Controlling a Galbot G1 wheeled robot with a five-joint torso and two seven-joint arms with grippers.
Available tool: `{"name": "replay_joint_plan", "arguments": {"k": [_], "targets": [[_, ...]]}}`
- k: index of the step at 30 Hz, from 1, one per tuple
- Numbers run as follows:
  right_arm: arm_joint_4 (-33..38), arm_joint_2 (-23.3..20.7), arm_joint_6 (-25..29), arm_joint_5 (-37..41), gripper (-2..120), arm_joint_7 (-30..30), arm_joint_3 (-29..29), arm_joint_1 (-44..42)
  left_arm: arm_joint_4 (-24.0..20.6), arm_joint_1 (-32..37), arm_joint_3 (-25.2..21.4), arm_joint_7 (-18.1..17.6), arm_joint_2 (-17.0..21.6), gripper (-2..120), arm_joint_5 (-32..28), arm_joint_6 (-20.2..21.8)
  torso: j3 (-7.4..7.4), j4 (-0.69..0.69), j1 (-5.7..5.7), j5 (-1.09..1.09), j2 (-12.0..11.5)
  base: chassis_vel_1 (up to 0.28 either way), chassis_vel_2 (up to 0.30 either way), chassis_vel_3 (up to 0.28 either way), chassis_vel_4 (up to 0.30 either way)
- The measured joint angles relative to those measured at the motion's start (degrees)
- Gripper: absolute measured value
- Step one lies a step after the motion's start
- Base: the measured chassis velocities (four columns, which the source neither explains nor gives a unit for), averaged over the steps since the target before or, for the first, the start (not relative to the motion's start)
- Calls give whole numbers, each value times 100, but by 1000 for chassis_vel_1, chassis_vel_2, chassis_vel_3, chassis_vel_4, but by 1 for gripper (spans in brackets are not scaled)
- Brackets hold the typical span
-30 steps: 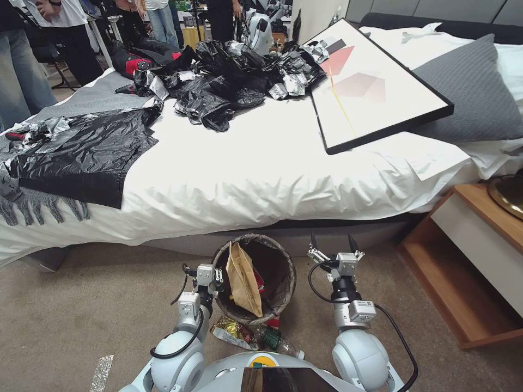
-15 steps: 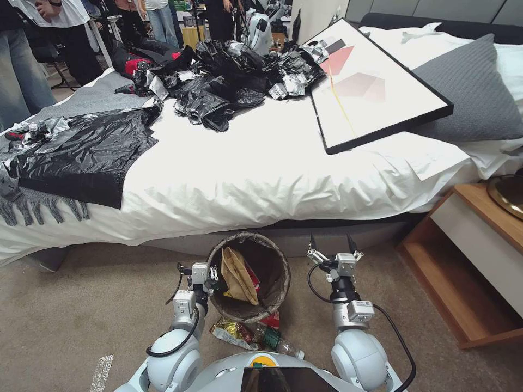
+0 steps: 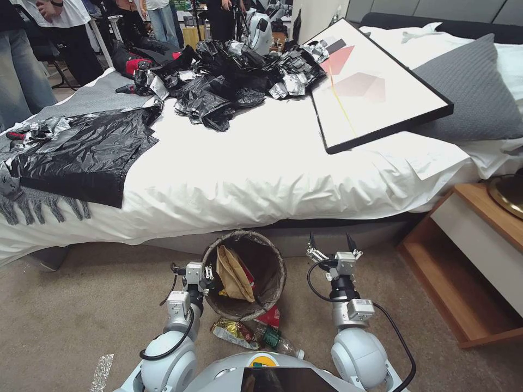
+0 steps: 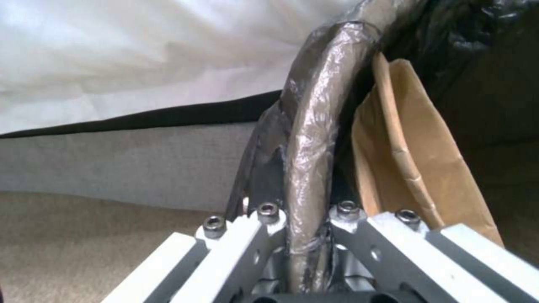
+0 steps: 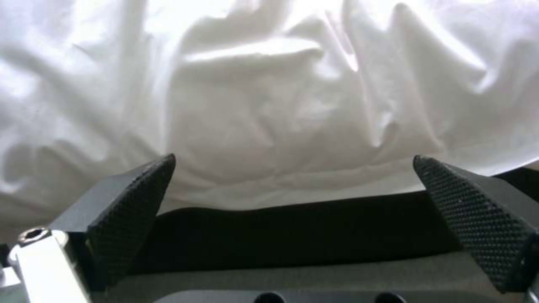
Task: Pick up the trash bin, then pick up the garbage from the floor and place it into the trash bin.
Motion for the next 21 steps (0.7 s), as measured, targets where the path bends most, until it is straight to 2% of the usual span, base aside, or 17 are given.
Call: {"name": "replay_joint_plan", "arguments": {"k": [8,21], "targets": [[17,-24,4,12,100,-8,6,-3,-21,52,-66,-11,-23,0,28,-8,0,1,0,0,0,122,-128,-119,105],[19,-22,6,21,100,-10,3,6,-44,95,-104,-15,-39,0,41,-13,-1,0,0,2,0,215,-229,-225,228]]}}
